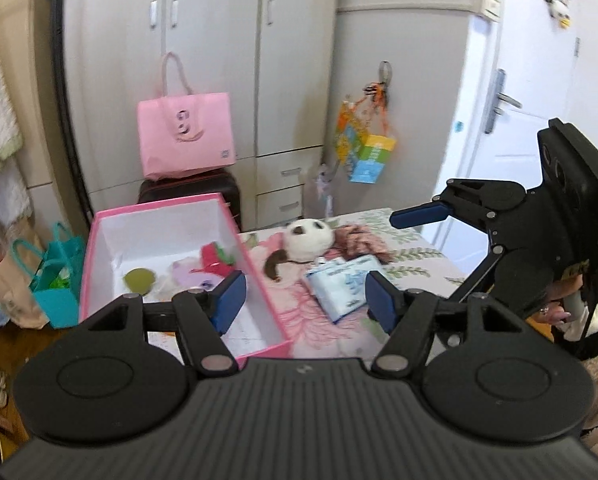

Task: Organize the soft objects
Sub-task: 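Move both tools back toward the large blue-and-white wipes pack, then close both grippers on the large blue-and-white wipes pack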

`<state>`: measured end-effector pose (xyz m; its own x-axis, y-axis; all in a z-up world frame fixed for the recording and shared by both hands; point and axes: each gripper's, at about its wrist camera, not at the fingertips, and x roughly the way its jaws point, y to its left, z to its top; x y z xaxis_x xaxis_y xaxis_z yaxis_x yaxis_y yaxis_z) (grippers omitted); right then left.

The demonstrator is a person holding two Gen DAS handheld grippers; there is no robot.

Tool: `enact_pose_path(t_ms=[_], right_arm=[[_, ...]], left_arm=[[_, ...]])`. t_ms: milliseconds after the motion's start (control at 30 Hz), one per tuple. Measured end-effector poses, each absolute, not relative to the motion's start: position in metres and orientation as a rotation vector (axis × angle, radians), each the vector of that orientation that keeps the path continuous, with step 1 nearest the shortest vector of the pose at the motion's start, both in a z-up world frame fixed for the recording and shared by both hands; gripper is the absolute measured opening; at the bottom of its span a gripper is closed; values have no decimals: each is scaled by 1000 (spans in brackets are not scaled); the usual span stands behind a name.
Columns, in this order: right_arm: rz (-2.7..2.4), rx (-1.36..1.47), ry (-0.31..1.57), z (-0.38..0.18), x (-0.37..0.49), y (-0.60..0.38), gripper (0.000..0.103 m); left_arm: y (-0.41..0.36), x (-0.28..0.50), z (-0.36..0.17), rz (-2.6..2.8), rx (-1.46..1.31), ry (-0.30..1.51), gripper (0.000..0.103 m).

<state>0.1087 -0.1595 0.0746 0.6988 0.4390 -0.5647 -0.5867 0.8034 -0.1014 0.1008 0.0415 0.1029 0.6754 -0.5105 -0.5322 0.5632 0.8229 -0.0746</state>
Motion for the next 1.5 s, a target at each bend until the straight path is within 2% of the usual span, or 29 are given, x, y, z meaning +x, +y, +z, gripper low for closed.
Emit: enact_pose_path(t_ms=[400,567,900,1233,1500], right_arm=[[434,-147,544,52,72,-244,100],[377,-119,569,31,84,-264,100],[341,-70,708,-34,136,-282,100],[454,41,717,-64,172,-284,100],[442,60,624,-83,188,-287,99]], left_arm=[[-30,116,77,-744,100,632,65],[-60,140,51,-749,73,696,70],[-98,190,-1,-642,37,792,70],[-117,215,-27,-491,31,764,70],[-130,224,-61,-354,45,725,70]])
